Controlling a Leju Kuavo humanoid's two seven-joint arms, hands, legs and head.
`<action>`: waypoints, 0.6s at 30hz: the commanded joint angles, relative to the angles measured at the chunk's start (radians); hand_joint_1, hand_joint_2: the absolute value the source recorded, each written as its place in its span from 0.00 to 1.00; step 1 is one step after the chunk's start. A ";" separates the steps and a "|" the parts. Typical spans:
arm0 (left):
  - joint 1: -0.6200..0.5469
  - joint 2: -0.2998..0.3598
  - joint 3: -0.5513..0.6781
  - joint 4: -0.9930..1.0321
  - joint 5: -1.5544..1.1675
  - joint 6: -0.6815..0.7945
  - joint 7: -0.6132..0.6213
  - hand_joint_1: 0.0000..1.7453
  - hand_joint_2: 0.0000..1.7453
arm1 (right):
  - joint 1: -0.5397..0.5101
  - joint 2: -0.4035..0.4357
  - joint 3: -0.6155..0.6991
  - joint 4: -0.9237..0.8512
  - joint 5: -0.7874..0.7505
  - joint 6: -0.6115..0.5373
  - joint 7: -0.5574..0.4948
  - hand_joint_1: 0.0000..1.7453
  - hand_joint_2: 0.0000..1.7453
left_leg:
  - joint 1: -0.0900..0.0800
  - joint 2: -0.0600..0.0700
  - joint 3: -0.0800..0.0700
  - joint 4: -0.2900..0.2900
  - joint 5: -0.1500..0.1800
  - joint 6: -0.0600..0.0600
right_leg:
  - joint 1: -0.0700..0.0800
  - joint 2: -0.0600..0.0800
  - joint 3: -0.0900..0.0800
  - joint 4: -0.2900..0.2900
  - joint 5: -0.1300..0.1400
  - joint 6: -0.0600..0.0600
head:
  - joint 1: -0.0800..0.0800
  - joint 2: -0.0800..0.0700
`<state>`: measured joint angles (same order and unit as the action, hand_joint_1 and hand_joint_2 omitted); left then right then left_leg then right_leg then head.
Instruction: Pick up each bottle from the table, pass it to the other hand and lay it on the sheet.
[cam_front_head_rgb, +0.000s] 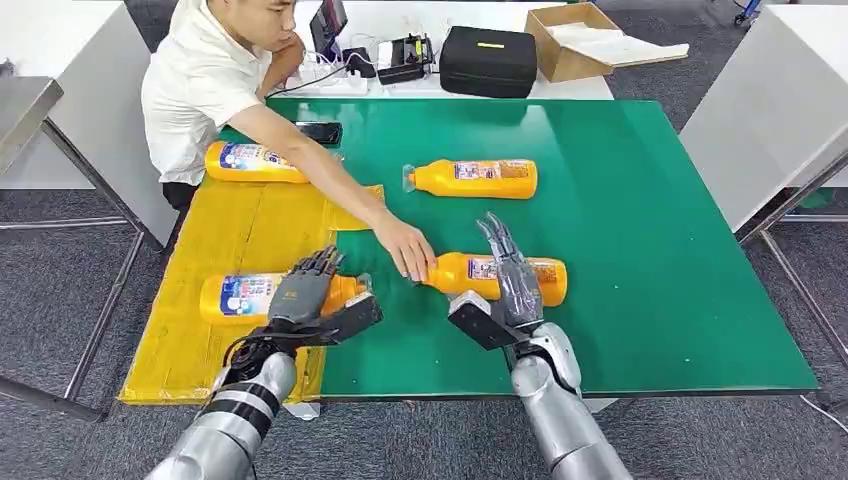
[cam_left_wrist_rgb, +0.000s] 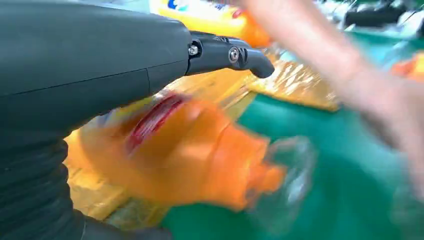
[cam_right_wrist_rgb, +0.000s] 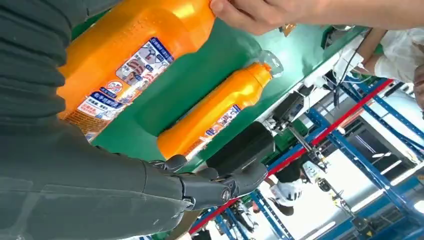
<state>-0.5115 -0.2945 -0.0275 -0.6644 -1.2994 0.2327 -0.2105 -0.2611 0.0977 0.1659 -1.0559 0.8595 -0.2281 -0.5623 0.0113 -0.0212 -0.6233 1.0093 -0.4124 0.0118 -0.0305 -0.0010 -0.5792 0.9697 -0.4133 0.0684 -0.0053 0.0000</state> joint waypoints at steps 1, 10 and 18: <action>0.102 -0.021 -0.109 -0.269 0.105 -0.006 -0.035 0.00 1.00 | 0.019 -0.045 0.071 -0.013 0.132 -0.011 0.114 0.00 1.00 | 0.000 0.002 0.002 0.001 -0.002 0.000 | 0.001 0.001 0.002 0.000 -0.001 -0.004 | 0.000 0.000; 0.334 0.002 -0.323 -0.679 0.269 -0.080 -0.090 0.00 1.00 | 0.123 -0.184 0.089 -0.094 0.298 -0.006 0.268 0.00 1.00 | 0.000 0.001 0.003 0.001 -0.004 0.001 | 0.001 -0.001 0.004 0.000 -0.003 -0.004 | 0.000 0.000; 0.397 0.003 -0.381 -0.721 0.420 -0.176 -0.166 0.00 1.00 | 0.097 -0.263 0.119 -0.053 0.377 0.067 0.350 0.00 1.00 | 0.000 0.003 0.001 0.000 -0.003 0.000 | 0.001 0.002 0.000 -0.001 -0.002 -0.004 | 0.000 0.000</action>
<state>-0.2161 -0.3101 -0.2938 -1.2814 -1.0250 0.1537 -0.3056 -0.1336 -0.0435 0.2232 -1.1448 1.1712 -0.2327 -0.2819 0.0110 -0.0211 -0.6268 1.0093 -0.4135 0.0119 -0.0307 -0.0010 -0.5828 0.9692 -0.4135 0.0685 -0.0057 0.0000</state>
